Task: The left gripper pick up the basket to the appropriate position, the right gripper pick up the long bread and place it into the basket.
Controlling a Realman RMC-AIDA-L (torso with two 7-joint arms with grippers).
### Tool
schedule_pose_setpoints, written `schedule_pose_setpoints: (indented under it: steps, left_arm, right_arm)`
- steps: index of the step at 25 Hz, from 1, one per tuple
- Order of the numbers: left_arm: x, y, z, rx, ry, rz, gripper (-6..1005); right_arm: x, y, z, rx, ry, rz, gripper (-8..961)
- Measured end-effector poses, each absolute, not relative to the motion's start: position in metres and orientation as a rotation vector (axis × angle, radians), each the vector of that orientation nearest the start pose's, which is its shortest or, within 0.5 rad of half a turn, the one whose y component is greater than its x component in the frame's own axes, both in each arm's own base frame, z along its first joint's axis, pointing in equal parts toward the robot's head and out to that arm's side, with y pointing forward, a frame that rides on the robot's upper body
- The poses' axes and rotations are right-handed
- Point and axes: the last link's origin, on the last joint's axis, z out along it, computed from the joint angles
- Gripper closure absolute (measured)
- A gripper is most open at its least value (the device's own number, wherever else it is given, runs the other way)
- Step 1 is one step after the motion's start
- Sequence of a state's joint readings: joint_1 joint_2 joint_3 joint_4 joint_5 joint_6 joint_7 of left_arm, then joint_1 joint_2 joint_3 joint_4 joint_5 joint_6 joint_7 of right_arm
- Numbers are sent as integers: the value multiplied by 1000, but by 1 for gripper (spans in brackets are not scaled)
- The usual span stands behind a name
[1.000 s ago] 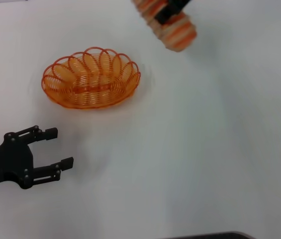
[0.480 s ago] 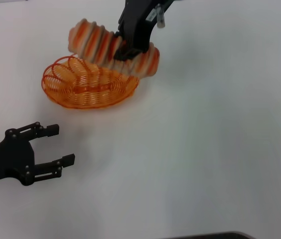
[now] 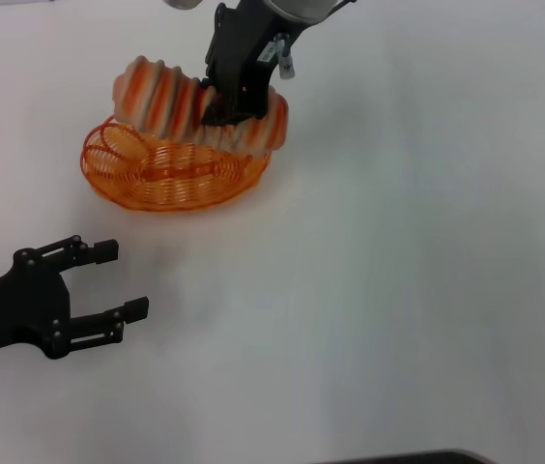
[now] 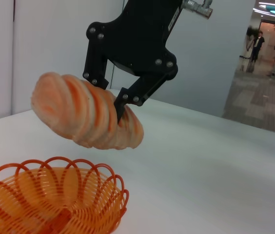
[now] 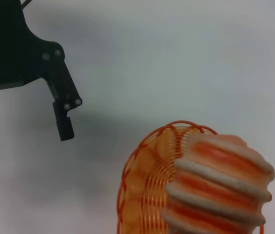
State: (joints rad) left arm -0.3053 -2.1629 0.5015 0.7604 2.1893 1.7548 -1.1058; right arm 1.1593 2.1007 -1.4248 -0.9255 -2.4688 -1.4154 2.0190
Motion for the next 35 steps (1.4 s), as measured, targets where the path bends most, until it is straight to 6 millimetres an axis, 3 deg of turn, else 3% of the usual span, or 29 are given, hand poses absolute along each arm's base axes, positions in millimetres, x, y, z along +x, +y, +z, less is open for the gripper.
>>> schedule_pose_setpoints:
  steps: [7, 11, 20, 25, 31, 35]
  left_arm:
    - [-314, 240, -6, -2738, -534, -666, 186]
    - [-314, 240, -5, -2737, -543, -668, 186]
    - [-314, 242, -4, -2733, -544, -663, 187]
    - [-314, 242, -4, -2731, -544, -660, 187]
    - [-314, 241, -6, -2732, -548, -666, 187]
    - [-314, 241, -7, -2733, -553, -672, 187]
  right_arm:
    - [32, 405, -69, -2934, -211, -506, 720]
    - [32, 406, -70, -2934, -208, -469, 491]
    - [37, 411, -70, -2907, -187, -436, 272]
    - [39, 411, -70, -2914, -144, -382, 100]
    - [49, 405, -50, -3012, 68, 74, 65]
    - [85, 393, -24, -3009, 223, 468, 65]
